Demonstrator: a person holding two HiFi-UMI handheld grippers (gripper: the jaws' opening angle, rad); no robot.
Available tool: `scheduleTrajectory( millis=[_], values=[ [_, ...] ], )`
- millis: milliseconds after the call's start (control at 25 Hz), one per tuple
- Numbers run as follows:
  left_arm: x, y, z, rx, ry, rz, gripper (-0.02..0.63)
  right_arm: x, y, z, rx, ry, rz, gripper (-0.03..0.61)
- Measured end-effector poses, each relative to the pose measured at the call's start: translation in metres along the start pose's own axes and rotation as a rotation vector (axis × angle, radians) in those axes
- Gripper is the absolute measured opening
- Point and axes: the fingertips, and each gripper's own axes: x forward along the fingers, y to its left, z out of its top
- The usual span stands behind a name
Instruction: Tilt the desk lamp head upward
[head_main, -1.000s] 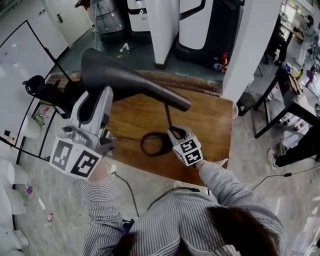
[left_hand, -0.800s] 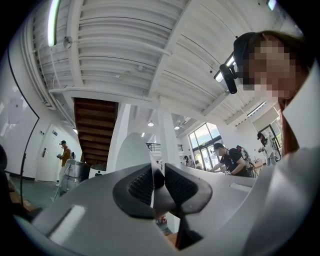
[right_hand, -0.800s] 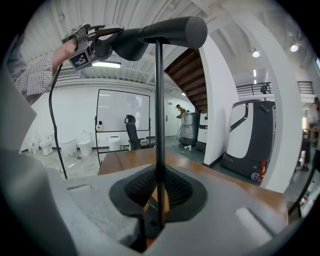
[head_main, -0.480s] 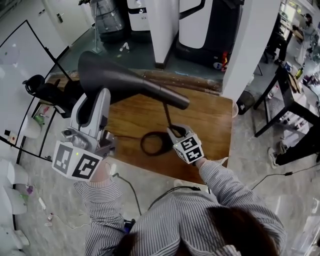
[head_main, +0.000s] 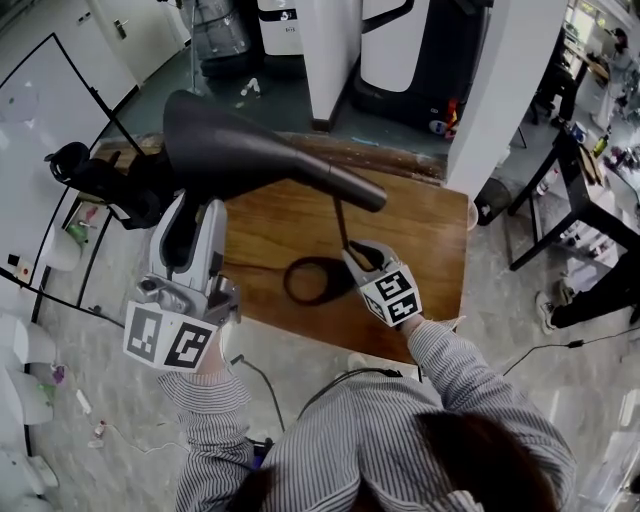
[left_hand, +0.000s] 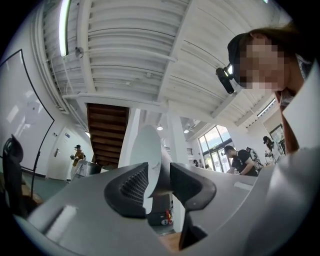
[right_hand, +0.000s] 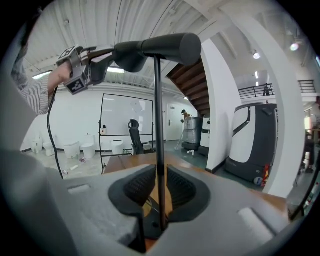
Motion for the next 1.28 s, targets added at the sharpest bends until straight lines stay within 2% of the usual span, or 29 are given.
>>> scheduleTrajectory(
  millis=[120, 200, 360, 480, 640, 720, 880, 1000, 1280],
  values=[
    [-0.010, -0.001, -0.032, -0.033, 0.051, 0.017, 0.135, -0.016, 0.005, 0.012, -0.003, -0.037, -0.003, 0.058],
    [-0.015, -0.008, -0.067, -0.075, 0.118, 0.018, 0.135, -0.027, 0.009, 0.018, 0.002, -0.054, -0.002, 0.058],
    [-0.018, -0.043, -0.152, -0.184, 0.264, -0.046, 0.133, -0.043, 0.020, 0.024, 0.025, -0.049, 0.033, 0.058],
    [-0.018, -0.075, -0.201, -0.266, 0.344, -0.102, 0.133, -0.049, 0.032, 0.026, 0.029, -0.033, 0.061, 0.058],
    [-0.019, -0.098, -0.248, -0.282, 0.430, -0.127, 0.132, -0.056, 0.036, 0.027, 0.062, -0.021, 0.058, 0.043],
    [-0.020, -0.101, -0.264, -0.308, 0.461, -0.124, 0.119, -0.059, 0.034, 0.025, 0.075, -0.017, 0.041, 0.041],
    [-0.023, -0.108, -0.279, -0.339, 0.498, -0.120, 0.014, -0.062, 0.026, 0.024, 0.066, -0.009, 0.014, 0.025],
    [-0.023, -0.114, -0.282, -0.337, 0.510, -0.121, 0.006, -0.063, 0.024, 0.025, 0.074, -0.014, 0.009, 0.003],
    [-0.022, -0.121, -0.291, -0.337, 0.555, -0.131, 0.006, -0.060, 0.027, 0.023, 0.080, -0.007, 0.010, 0.002]
  ],
)
